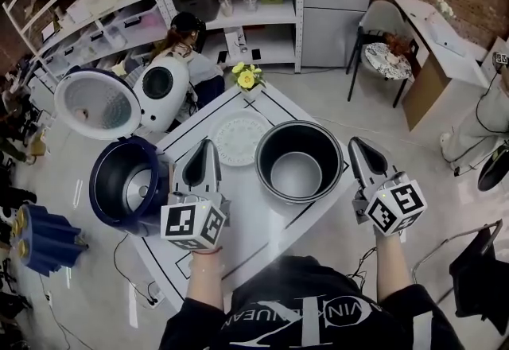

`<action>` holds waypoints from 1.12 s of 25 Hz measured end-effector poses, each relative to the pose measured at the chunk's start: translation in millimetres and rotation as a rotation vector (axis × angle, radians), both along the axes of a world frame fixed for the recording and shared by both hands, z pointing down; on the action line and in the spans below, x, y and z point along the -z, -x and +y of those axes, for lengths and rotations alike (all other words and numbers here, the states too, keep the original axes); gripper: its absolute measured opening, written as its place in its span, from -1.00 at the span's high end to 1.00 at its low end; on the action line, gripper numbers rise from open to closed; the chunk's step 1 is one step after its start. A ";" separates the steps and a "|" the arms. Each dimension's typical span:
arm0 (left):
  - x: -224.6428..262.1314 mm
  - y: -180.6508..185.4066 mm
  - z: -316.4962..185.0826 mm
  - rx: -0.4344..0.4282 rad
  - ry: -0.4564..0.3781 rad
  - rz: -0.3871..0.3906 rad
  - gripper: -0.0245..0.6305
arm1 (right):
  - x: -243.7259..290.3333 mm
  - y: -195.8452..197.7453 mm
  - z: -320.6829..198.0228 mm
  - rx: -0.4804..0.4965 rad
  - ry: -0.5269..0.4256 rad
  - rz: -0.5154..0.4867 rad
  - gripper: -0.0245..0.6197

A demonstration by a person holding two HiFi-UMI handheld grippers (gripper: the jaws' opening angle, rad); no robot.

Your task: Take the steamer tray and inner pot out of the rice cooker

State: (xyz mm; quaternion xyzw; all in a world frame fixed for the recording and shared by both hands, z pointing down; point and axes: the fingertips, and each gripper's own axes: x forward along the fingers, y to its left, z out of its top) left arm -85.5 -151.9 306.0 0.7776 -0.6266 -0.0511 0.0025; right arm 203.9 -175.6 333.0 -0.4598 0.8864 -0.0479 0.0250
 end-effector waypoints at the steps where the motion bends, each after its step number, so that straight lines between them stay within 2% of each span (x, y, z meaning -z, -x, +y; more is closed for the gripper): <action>1: 1.9 0.6 1.5 0.002 -0.001 -0.002 0.87 | 2.2 -0.3 0.9 0.002 -0.002 -0.003 0.93; 9: 16.6 3.8 12.7 0.018 -0.035 -0.014 0.87 | 9.2 -0.6 4.1 0.009 -0.016 -0.018 0.93; 28: 10.6 11.6 17.0 0.034 -0.014 0.022 0.87 | 11.8 3.7 3.1 0.017 -0.012 -0.015 0.93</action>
